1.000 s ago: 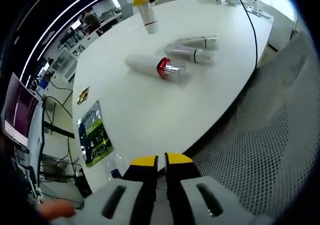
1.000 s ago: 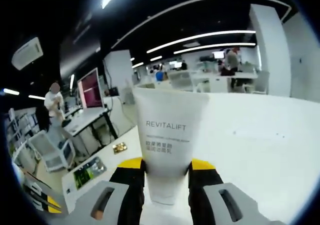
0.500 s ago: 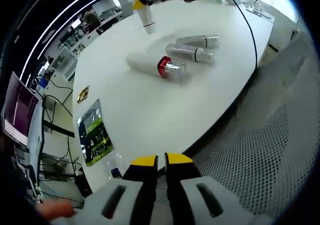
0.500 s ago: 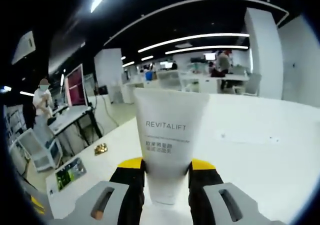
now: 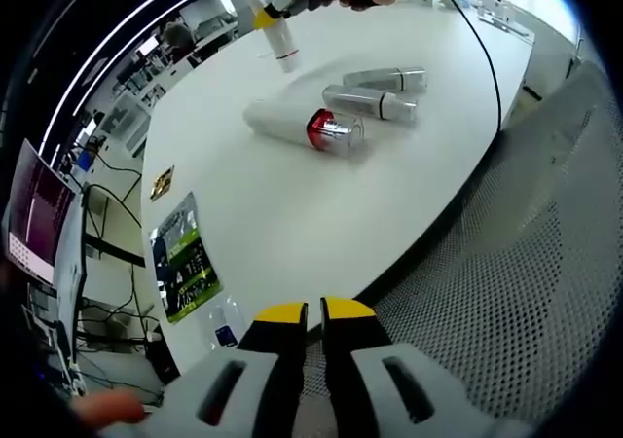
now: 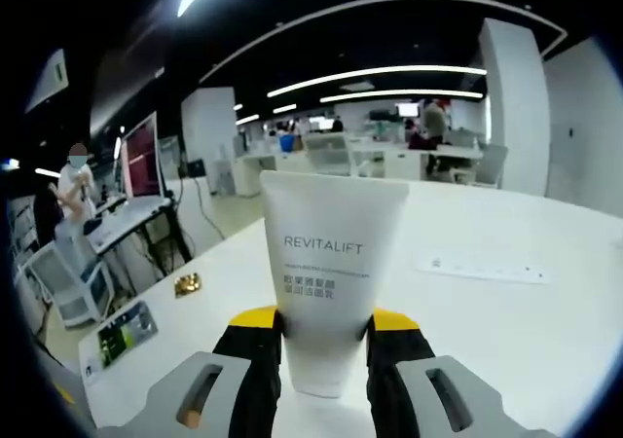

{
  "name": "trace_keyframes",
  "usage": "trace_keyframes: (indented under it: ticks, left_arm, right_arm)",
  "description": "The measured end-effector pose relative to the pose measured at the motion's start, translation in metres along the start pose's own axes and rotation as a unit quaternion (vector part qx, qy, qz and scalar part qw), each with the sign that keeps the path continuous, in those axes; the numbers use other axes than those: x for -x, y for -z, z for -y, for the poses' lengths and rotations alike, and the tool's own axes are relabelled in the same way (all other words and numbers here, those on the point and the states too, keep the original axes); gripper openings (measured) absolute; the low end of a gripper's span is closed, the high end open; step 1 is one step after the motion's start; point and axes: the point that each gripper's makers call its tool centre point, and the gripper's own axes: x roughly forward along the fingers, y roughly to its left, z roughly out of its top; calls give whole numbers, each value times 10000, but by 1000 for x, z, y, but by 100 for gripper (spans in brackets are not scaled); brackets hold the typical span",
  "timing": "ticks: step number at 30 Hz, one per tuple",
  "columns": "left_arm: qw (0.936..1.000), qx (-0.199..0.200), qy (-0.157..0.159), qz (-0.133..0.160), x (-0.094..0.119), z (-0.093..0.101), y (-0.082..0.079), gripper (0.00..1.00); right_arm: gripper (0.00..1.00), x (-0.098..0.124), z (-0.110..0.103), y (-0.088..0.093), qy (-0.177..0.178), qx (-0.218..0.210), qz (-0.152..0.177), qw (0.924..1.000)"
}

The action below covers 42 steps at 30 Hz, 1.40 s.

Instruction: Arrange the skincare products in the storage area until every visible bottle or jar stands upright without overlapping.

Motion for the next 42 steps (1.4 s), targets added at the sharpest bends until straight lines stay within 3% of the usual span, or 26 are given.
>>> trace_keyframes:
  ticks: [15, 32, 42]
  left_arm:
    - [10000, -6, 19, -18, -1, 1, 0, 0]
    - [9999, 10, 38, -101, -2, 1, 4, 0]
    - [9999, 6, 49, -111, -2, 2, 4, 0]
  right_arm:
    - [31, 6, 5, 6, 221, 145, -51, 9996]
    - [31, -6, 20, 3, 735, 525, 103, 9959]
    - [31, -3, 16, 2, 905, 607, 343, 9935]
